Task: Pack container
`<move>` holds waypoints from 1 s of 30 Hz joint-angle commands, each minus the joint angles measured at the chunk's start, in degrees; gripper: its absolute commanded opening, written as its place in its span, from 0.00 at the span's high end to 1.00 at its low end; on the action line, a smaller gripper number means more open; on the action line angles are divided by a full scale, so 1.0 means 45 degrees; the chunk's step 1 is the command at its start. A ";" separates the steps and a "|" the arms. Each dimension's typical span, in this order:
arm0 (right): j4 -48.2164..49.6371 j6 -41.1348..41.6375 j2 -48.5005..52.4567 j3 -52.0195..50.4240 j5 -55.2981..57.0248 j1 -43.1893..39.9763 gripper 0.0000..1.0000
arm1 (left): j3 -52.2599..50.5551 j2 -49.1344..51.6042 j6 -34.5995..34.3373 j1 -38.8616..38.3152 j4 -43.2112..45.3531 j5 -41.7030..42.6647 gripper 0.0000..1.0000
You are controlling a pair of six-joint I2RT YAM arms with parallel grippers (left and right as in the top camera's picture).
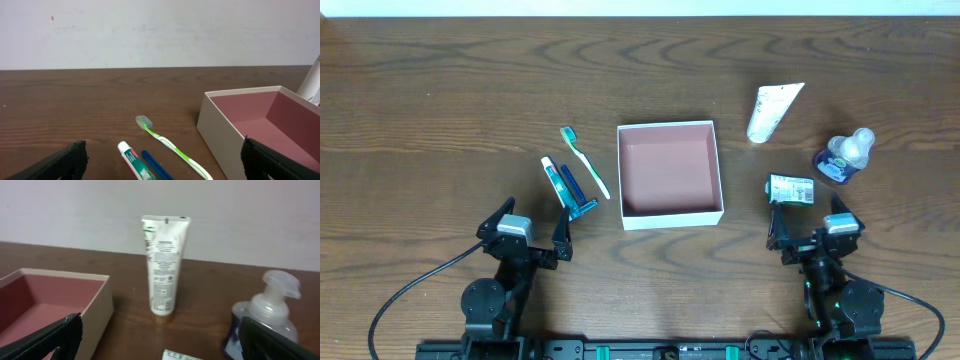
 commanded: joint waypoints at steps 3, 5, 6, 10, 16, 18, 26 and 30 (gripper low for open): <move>-0.0345 -0.0855 0.1200 0.1894 -0.0806 -0.0068 0.01 | -0.0194 -0.0083 -0.0165 0.0078 -0.0476 0.0136 0.02; -0.0763 -0.1132 0.2268 0.3016 -0.0918 -0.0068 0.01 | -0.0194 -0.0083 -0.0165 0.0078 -0.0476 0.0136 0.02; -0.1073 -0.1156 0.2992 0.3730 -0.0918 -0.0068 0.01 | -0.0194 -0.0083 -0.0165 0.0078 -0.0476 0.0136 0.02; -0.2618 -0.1141 0.6324 0.6873 -0.1049 -0.0068 0.01 | -0.0194 -0.0083 -0.0165 0.0078 -0.0476 0.0136 0.02; -0.5809 -0.1107 1.1288 1.2104 -0.2472 -0.0068 0.01 | -0.0194 -0.0083 -0.0165 0.0078 -0.0476 0.0136 0.02; -0.7213 -0.1112 1.2886 1.4056 -0.3385 -0.0068 0.01 | -0.0194 -0.0083 -0.0165 0.0078 -0.0476 0.0136 0.02; -0.8150 -0.1107 1.6247 1.7758 -0.7014 -0.0068 0.01 | -0.0194 -0.0083 -0.0165 0.0078 -0.0476 0.0136 0.02; -0.7791 -0.0748 1.6490 1.7758 -0.6722 -0.0068 0.14 | -0.0194 -0.0083 -0.0165 0.0078 -0.0476 0.0136 0.02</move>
